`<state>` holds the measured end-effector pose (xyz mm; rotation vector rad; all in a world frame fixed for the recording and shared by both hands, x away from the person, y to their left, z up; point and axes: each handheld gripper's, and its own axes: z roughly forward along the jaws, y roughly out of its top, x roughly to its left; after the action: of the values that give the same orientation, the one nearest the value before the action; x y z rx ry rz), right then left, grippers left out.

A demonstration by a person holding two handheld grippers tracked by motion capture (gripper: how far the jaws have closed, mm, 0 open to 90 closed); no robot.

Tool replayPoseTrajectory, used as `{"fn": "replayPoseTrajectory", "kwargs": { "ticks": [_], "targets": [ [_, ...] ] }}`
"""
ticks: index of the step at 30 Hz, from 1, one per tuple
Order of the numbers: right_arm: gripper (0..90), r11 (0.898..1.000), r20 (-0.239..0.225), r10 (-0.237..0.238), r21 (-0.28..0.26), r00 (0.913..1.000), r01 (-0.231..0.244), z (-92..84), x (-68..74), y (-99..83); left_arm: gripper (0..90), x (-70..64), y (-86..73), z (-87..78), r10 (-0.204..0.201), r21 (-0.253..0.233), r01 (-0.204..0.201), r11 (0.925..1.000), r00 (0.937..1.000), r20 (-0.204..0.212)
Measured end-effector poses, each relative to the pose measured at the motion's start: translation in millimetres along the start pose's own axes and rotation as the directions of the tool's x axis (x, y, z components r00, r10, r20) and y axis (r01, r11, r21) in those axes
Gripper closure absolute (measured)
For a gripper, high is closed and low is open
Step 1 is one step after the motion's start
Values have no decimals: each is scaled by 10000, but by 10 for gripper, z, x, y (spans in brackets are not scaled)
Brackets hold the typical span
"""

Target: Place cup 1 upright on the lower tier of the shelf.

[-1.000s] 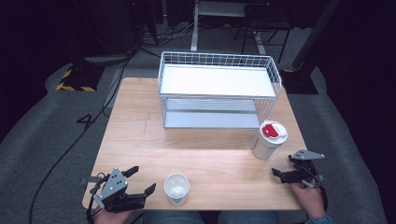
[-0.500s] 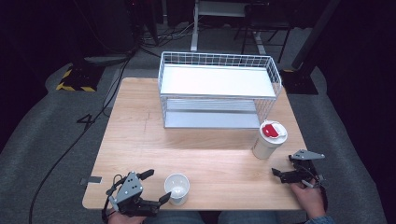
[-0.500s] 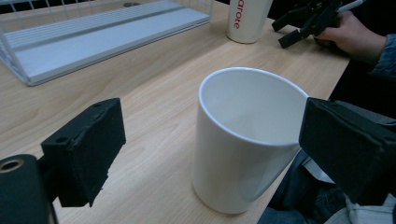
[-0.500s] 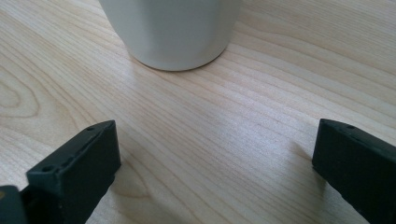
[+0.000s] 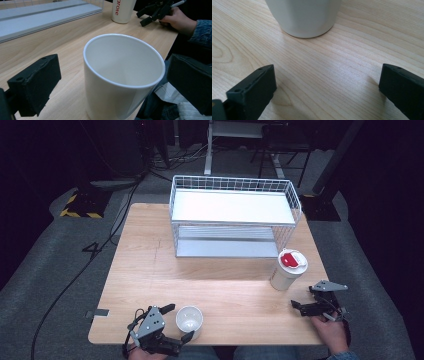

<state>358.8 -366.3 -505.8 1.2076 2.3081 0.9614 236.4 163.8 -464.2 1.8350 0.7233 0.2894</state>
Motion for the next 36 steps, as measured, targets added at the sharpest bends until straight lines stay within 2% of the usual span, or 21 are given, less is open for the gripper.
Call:
{"fn": "replayPoseTrajectory", "kwargs": {
  "ticks": [4, 5, 11, 12, 16, 22, 27, 31, 34, 36],
  "targets": [
    [14, 10000, 1, -2, 1, 10000, 2, 0, 0, 0, 0, 22, -24, 31, -39, 6, 39, 10000, 9998, 186],
    [15, 10000, 0, 0, 0, 10000, 0, 0, 0, 0, 0, 36, -46, 58, -157, 7, 157, 9999, 9994, 302],
    [15, 10000, 1, 0, -1, 10000, 0, 0, 0, 0, 0, 45, -94, 159, -188, 85, 185, 9998, 9991, 391],
    [15, 10000, 1, 1, 1, 10000, -1, 0, 0, 0, 0, 41, -112, 221, -139, 248, 128, 9996, 9989, 444],
    [18, 10000, 17, 7, -6, 10000, -7, -1, 4, 0, 0, 26, -146, 303, 76, 498, -97, 9987, 9990, 438],
    [18, 10000, 17, 8, -7, 10000, -8, -1, 4, 0, 0, 39, -185, 362, 282, 982, -301, 9947, 9994, 210],
    [18, 10000, 16, 6, -8, 10000, -6, -1, 4, 0, 11, 38, -216, 399, 384, 1390, -409, 9895, 9990, 207],
    [18, 10000, 20, 4, -9, 10000, -4, -1, 4, 0, 57, 39, -224, 400, 494, 1543, -516, 9867, 9986, 183],
    [18, 10000, 17, 3, -9, 10000, -3, -1, 4, 0, 140, 49, -236, 393, 538, 1602, -572, 9854, 9982, 251],
    [18, 10000, 18, 9, -5, 10000, -9, -1, 4, 0, 155, 47, -242, 394, 578, 1628, -614, 9848, 9980, 268]
  ]
}}
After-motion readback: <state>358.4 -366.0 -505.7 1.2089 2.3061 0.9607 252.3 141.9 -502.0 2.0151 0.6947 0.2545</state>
